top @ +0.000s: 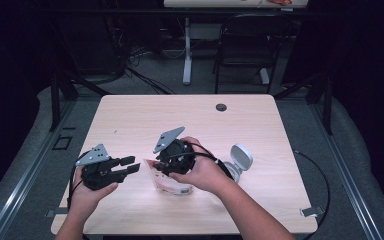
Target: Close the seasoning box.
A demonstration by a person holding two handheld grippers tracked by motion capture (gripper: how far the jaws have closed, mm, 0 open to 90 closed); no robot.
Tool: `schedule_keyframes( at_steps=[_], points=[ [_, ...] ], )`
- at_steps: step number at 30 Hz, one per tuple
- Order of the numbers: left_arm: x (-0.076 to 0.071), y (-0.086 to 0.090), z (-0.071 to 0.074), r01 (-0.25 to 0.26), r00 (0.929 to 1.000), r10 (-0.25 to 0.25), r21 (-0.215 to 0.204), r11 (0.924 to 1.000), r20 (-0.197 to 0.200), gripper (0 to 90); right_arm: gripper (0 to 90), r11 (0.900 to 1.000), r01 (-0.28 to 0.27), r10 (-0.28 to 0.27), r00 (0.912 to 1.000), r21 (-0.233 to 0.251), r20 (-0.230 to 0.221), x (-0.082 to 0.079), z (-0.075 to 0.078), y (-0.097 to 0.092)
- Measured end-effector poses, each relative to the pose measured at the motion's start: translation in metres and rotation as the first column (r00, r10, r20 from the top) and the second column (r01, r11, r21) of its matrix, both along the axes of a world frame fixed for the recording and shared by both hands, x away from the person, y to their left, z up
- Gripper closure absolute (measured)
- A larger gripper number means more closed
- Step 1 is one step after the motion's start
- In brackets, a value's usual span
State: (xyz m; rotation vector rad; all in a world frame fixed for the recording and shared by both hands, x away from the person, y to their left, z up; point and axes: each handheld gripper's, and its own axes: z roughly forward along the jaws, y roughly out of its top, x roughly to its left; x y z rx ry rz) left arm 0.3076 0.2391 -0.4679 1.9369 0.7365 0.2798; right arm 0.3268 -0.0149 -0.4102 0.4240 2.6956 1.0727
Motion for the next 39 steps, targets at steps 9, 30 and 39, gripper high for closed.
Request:
schedule_keyframes(
  at_steps=[9, 30, 39],
  points=[
    [0.001, 0.0, -0.002, -0.001, 1.0, 0.001, 0.005, 1.0, -0.004, 63.3, 79.2, 0.9987, -0.011, 0.011, 0.9999, -0.05, 0.001, 0.004, -0.003, 0.007],
    [0.0, -0.002, -0.003, 0.007, 1.0, -0.007, 0.008, 0.9999, -0.005, 61.5, 90.0, 0.9959, -0.044, 0.041, 0.9987, -0.079, -0.031, 0.009, 0.0, 0.009],
    [0.0, -0.005, -0.005, 0.016, 0.9998, -0.016, 0.018, 0.9997, -0.011, 59.9, 90.0, 0.9969, -0.041, 0.039, 0.9986, -0.067, -0.036, 0.009, 0.002, -0.002]
  ],
)
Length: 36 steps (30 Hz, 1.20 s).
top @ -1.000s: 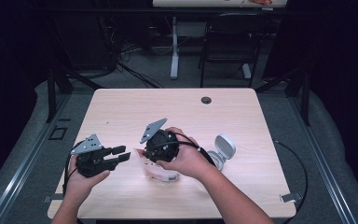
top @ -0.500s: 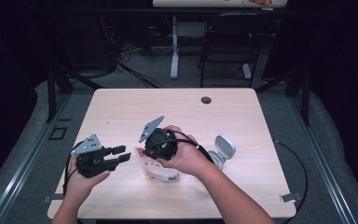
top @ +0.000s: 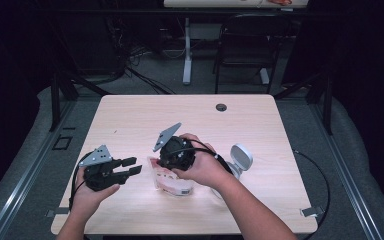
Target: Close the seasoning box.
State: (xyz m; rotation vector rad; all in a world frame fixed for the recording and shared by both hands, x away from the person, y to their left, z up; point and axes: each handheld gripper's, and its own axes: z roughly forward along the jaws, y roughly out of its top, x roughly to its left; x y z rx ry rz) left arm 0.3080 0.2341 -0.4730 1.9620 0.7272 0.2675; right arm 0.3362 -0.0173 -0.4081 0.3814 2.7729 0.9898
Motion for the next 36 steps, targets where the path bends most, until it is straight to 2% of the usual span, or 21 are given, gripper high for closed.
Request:
schedule_keyframes(
  at_steps=[4, 8, 12, 19, 22, 29, 32, 36],
  points=[
    [0.001, -0.004, -0.002, 0.025, 0.9995, -0.025, 0.008, 0.9996, -0.019, 58.8, 90.0, 0.9998, 0.003, -0.003, 1.0, 0.019, -0.006, -0.001, 0.002, -0.008],
    [0.0, -0.01, -0.005, 0.047, 0.9987, -0.047, 0.019, 0.9987, -0.019, 56.4, 90.0, 0.9991, 0.004, -0.004, 1.0, 0.041, -0.005, -0.003, 0.006, -0.015],
    [0.0, -0.015, -0.008, 0.059, 0.998, -0.058, 0.01, 0.9982, -0.025, 51.9, 90.0, 0.9975, 0.007, -0.007, 1.0, 0.07, 0.005, -0.006, 0.012, -0.023],
    [0.001, -0.028, -0.016, 0.115, 0.9928, -0.114, 0.012, 0.9933, -0.037, 46.9, 90.0, 0.9973, 0.009, -0.011, 0.9997, 0.073, 0.023, -0.009, 0.02, -0.032],
    [0.001, -0.034, -0.02, 0.124, 0.9921, -0.123, 0.028, 0.9919, -0.026, 44.5, 90.0, 0.9962, 0.007, -0.009, 0.9996, 0.087, 0.028, -0.01, 0.025, -0.037],
    [0.0, -0.049, -0.028, 0.186, 0.982, -0.184, 0.036, 0.9819, -0.042, 44.6, 90.0, 0.9936, 0.004, -0.008, 0.9992, 0.113, 0.039, -0.015, 0.034, -0.044],
    [-0.001, -0.055, -0.031, 0.217, 0.9759, -0.216, 0.021, 0.976, -0.032, 42.4, 90.0, 0.9936, -0.013, 0.007, 0.9989, 0.112, 0.047, -0.018, 0.038, -0.047],
    [-0.001, -0.061, -0.033, 0.237, 0.9714, -0.236, 0.02, 0.9714, -0.026, 41.5, 90.0, 0.9917, -0.032, 0.026, 0.9981, 0.125, 0.055, -0.022, 0.042, -0.048]
  ],
)
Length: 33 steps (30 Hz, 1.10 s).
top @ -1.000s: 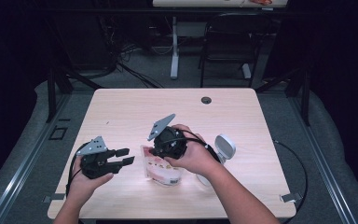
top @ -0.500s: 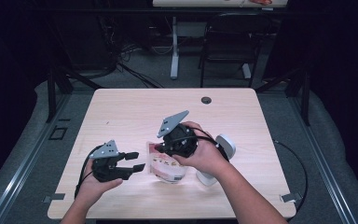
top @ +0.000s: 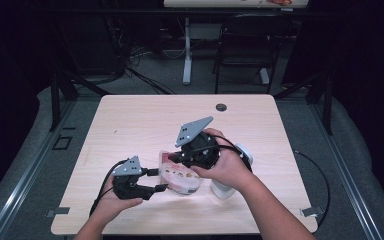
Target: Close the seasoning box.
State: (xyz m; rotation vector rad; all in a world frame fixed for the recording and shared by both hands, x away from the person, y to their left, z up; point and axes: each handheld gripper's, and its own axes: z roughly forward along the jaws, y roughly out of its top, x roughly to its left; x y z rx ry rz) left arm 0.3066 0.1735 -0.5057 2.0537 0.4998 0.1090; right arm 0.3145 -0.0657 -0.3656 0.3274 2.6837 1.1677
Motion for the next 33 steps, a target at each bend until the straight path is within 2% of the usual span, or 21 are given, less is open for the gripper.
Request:
schedule_keyframes(
  at_steps=[6, 18, 22, 33],
  points=[
    [0.0, -0.004, -0.002, 0.032, 0.9994, -0.032, -0.018, 0.9993, -0.013, 41.3, 90.0, 0.9998, -0.018, 0.018, 0.9998, 0.007, -0.004, -0.003, 0.003, -0.003],
    [-0.002, -0.011, -0.004, 0.067, 0.9973, -0.068, -0.028, 0.9973, -0.029, 41.8, 90.0, 0.9964, -0.047, 0.048, 0.9987, 0.071, -0.017, -0.004, 0.005, -0.01],
    [-0.002, -0.012, -0.004, 0.083, 0.996, -0.084, -0.037, 0.9959, -0.03, 41.0, 90.0, 0.9929, -0.057, 0.06, 0.9979, 0.105, -0.024, -0.004, 0.005, -0.012],
    [-0.003, -0.015, -0.006, 0.107, 0.9939, -0.107, -0.022, 0.994, -0.023, 40.1, 90.0, 0.9787, -0.069, 0.077, 0.9964, 0.193, -0.035, -0.003, 0.002, -0.02]
  ],
)
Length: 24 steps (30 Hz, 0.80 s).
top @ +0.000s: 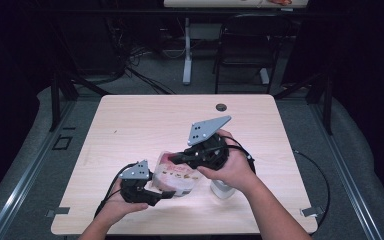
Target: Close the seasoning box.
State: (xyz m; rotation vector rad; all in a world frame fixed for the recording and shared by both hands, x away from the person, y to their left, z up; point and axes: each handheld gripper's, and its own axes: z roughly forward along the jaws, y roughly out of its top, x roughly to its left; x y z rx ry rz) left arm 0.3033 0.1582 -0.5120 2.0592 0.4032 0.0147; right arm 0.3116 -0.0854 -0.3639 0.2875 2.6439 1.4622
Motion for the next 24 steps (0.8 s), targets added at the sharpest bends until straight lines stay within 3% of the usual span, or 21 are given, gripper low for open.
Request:
schedule_keyframes(
  at_steps=[8, 24],
  points=[
    [0.001, -0.002, -0.006, 0.024, 0.9993, -0.023, 0.02, 0.9995, -0.029, 41.1, 90.0, 0.9993, -0.002, 0.002, 1.0, 0.038, 0.003, -0.001, 0.002, -0.007],
    [-0.001, -0.006, -0.006, 0.02, 0.9995, -0.018, 0.07, 0.9974, -0.028, 49.4, 90.0, 0.9974, 0.01, -0.009, 0.9998, 0.071, -0.019, 0.002, -0.009, -0.016]
  ],
)
